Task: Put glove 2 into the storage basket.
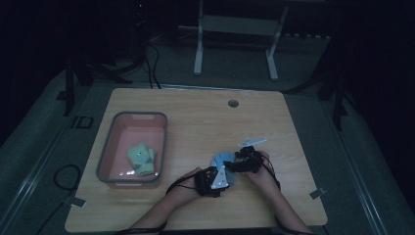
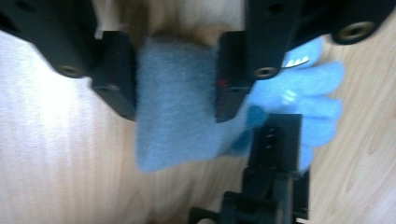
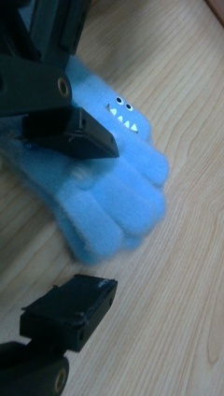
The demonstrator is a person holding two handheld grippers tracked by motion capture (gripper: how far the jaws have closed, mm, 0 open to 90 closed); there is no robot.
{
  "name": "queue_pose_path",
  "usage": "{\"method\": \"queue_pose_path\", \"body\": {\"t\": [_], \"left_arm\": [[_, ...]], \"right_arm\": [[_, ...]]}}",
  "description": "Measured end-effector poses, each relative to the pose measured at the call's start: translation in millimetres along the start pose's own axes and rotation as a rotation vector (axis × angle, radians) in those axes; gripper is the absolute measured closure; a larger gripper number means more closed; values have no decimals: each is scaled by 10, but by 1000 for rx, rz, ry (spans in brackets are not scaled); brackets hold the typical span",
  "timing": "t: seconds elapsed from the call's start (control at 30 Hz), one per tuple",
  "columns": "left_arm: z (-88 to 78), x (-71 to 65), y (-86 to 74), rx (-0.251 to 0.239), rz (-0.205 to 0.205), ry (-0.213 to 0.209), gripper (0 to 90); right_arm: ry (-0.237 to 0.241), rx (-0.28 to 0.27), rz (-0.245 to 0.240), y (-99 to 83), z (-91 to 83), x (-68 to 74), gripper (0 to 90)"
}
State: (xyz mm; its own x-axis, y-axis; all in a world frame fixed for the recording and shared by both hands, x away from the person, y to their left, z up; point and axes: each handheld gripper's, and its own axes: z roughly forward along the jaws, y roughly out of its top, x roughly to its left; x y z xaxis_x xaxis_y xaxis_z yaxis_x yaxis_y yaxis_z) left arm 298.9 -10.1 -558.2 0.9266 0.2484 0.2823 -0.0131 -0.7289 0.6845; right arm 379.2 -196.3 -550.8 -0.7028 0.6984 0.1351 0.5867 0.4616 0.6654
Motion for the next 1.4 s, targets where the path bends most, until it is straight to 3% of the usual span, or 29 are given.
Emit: {"method": "queue_pose_path", "body": {"t": [0.13,0.3,0.4,0.53,0.73,1.03,1.23,1.4], "left_arm": [[4,24,-5,3,-5,-13,645],[-11,70,-19,-2,-31,-40,715],[-16,100,-15,4,-39,-57,734],[-26,151,-23,-1,-78,-91,749],[-99,209,2,22,-95,-113,759],[-334,289,109,16,-86,-90,760],[-527,359,188,38,-57,-68,760],[-673,418,196,45,-57,-57,759]], "right_arm": [[19,-4,-4,-4,1,19,391],[78,8,-9,20,12,10,552],[126,23,9,37,30,-2,658],[154,38,31,58,51,-8,741],[186,27,71,87,33,-15,777],[182,-9,22,271,-111,91,788],[200,-47,5,427,-229,155,791],[206,-63,-17,563,-262,235,791]]}}
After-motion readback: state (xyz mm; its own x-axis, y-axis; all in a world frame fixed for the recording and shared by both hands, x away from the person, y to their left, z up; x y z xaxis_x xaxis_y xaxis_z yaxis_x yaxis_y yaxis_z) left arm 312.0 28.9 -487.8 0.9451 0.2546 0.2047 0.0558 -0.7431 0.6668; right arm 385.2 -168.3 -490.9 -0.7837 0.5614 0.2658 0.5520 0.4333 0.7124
